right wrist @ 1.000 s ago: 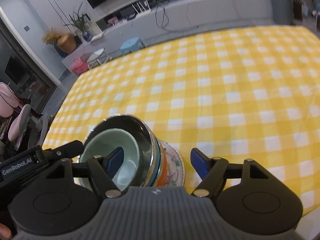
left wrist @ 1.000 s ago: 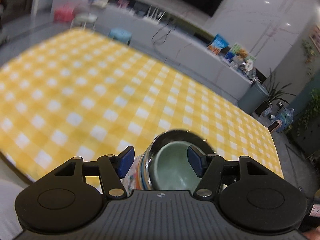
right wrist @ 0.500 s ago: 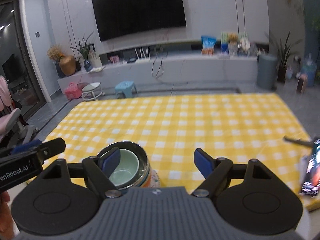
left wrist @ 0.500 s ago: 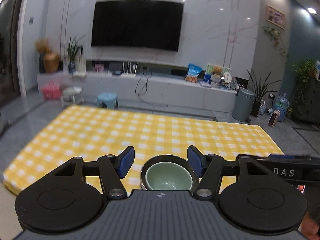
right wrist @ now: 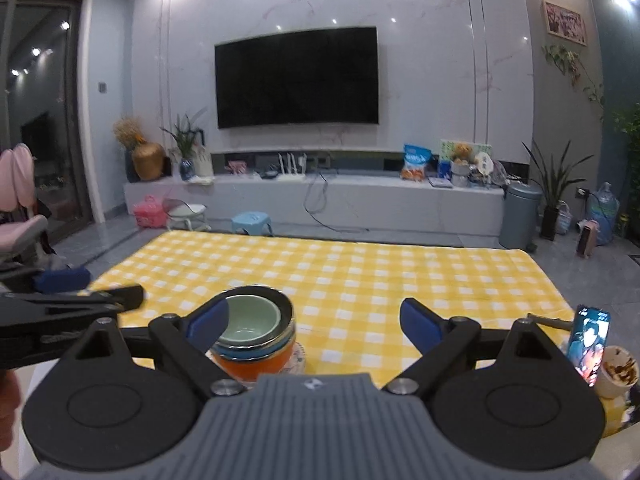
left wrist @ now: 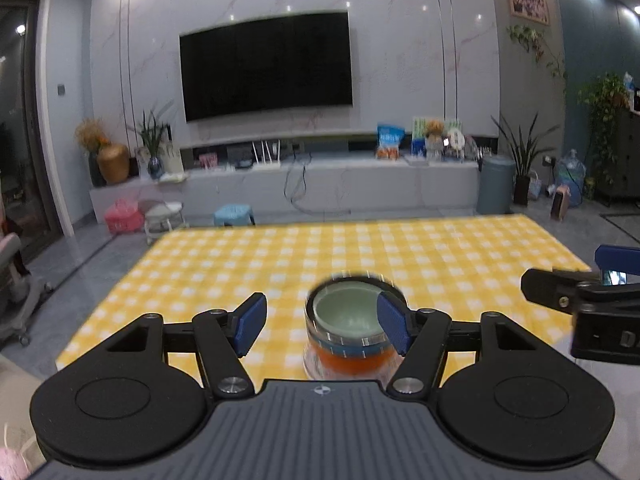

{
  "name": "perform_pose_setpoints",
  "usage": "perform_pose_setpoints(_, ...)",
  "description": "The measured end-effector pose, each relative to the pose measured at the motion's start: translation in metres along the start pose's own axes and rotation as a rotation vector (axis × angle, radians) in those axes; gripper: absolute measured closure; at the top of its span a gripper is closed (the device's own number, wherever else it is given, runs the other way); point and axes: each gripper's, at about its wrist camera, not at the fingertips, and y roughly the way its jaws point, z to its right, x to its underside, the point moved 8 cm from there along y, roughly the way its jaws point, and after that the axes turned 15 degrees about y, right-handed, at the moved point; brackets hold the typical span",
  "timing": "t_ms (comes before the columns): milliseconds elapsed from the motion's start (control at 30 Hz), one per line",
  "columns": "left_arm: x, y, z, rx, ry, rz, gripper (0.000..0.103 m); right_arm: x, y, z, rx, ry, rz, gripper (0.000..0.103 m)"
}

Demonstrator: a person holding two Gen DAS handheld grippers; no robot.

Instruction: Organize plates and bowls

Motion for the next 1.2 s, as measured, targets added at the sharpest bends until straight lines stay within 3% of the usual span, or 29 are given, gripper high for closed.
perform_pose_setpoints(133,0.017,0.013,0.013,0.031,0.012,-0.078,0.025,0.022,-0.001,0.008,0.003,0.003,-0.002,0.012)
perform_pose_setpoints(400,0.063,0.037,0.025,0.076,0.013,-0.207,0.025,0.049,0.032,0.034,0.049,0.122,-0.113,0.012)
perform_pose_setpoints(533,0.076,0.046,0.025,0.079,-0.001,-0.245,0.025,0.064,0.043,0.033,0.050,0.118,-0.160,0.012)
perform_pose_setpoints(767,0.082,0.048,0.026,0.085,-0.010,-0.270,0.025,0.080,0.054,0.034,0.066,0.109,-0.206,0.012)
perform_pose_setpoints(1200,0.080,0.046,0.024,0.082,-0.020,-0.262,0.025,0.080,0.055,0.031,0.071,0.093,-0.204,0.012)
